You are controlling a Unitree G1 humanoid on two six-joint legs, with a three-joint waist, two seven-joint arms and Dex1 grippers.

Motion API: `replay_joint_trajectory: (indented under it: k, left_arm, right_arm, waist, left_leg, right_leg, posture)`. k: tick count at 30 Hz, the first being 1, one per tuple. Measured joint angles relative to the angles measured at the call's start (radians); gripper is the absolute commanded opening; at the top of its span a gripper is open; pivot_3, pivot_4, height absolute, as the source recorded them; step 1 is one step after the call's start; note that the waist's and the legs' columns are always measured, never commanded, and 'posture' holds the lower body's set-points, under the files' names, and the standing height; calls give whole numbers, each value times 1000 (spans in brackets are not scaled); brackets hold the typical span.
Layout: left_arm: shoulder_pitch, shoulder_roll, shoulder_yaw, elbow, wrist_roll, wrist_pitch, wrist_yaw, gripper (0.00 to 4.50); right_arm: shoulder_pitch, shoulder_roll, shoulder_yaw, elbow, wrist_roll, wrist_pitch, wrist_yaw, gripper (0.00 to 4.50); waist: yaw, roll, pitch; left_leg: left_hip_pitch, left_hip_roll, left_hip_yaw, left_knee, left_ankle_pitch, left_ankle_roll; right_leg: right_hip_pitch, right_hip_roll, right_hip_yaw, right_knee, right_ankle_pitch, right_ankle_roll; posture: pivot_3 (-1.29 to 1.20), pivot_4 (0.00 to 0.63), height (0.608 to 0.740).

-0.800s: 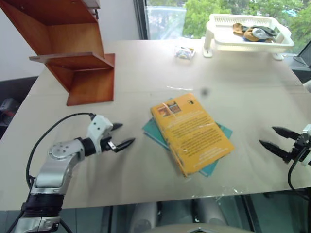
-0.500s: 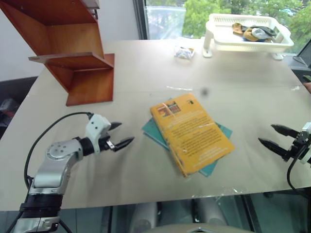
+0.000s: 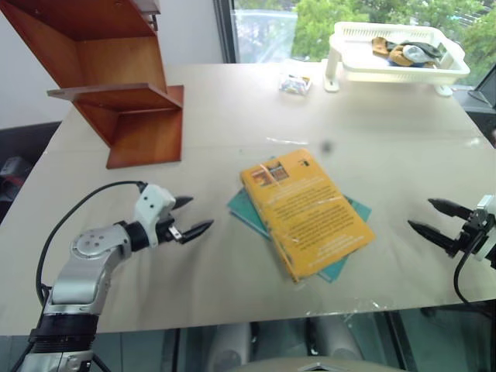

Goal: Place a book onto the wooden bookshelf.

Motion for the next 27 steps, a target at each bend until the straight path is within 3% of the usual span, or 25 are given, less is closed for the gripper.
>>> replay_joint_trajectory:
  k: [14, 27]
  left_arm:
    - [-86, 9, -11, 36, -2, -23, -55, 4458]
    - [-123, 220, 49, -98, -196, 100, -314, 4458]
  right_arm:
    - [-18, 48, 12, -22, 6, 16, -30, 4500]
    - [-91, 85, 119, -35, -22, 17, -26, 4500]
  waist:
    - [-1, 0, 0]
    - [-1, 0, 0]
  left_leg:
    - [0, 0, 0, 0, 0, 0]
    - [0, 1, 0, 0, 0, 0]
  right_leg:
    - [0, 1, 0, 0, 0, 0]
    - [0, 1, 0, 0, 0, 0]
  posture:
    - [0, 150, 740]
    - [0, 150, 740]
